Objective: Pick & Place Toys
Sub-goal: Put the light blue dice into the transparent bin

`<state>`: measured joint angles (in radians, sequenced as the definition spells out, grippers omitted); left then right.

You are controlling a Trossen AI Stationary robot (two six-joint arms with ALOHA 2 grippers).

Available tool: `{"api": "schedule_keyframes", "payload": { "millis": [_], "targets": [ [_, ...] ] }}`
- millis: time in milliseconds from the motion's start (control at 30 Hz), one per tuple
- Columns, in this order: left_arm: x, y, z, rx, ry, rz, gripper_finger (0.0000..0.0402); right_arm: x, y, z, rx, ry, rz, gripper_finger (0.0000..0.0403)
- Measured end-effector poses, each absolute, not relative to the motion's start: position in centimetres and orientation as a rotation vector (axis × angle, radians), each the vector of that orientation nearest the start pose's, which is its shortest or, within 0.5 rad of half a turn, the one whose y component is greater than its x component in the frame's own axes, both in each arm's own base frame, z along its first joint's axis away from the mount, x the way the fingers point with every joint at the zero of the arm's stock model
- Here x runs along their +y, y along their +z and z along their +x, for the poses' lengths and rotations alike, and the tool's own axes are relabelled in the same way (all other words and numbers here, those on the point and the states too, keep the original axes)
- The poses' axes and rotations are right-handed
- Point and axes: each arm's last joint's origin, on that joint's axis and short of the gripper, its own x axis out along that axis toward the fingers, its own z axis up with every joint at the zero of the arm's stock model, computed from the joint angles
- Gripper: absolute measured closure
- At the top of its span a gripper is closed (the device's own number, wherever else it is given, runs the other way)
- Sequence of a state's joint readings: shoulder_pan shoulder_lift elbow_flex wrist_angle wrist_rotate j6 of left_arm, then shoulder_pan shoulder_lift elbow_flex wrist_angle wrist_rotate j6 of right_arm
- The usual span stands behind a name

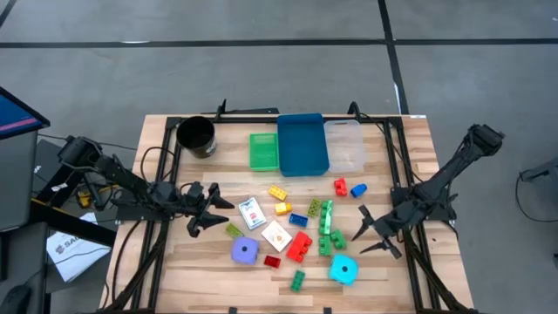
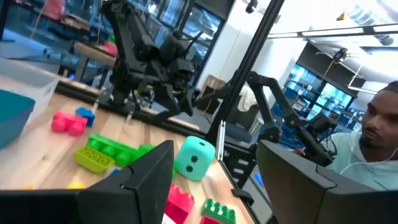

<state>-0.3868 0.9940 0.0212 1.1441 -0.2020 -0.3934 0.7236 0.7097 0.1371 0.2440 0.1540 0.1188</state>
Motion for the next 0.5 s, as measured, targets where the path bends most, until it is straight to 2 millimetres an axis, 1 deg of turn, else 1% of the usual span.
{"api": "schedule_keyframes", "payload": {
  "millis": [100,200,333,500],
  "targets": [
    [-5.4,17.3,14.9,-0.13,-0.214,-0.428,0.0178,9.5,16.0,11.7,0.36,0.522,0.003,0.0203],
    [-5.4,17.3,14.9,-0.13,-0.214,-0.427,0.0178,9.4,15.7,12.0,0.383,0.476,0.021,0.0183],
    [-5.4,17.3,14.9,-0.129,-0.214,-0.427,0.0178,9.3,15.2,12.8,0.394,0.434,0.04,0.0135],
    [-5.4,17.3,14.9,-0.13,-0.213,-0.412,0.0178,9.4,14.2,13.8,0.442,0.39,0.058,0.0061]
  ]
}}
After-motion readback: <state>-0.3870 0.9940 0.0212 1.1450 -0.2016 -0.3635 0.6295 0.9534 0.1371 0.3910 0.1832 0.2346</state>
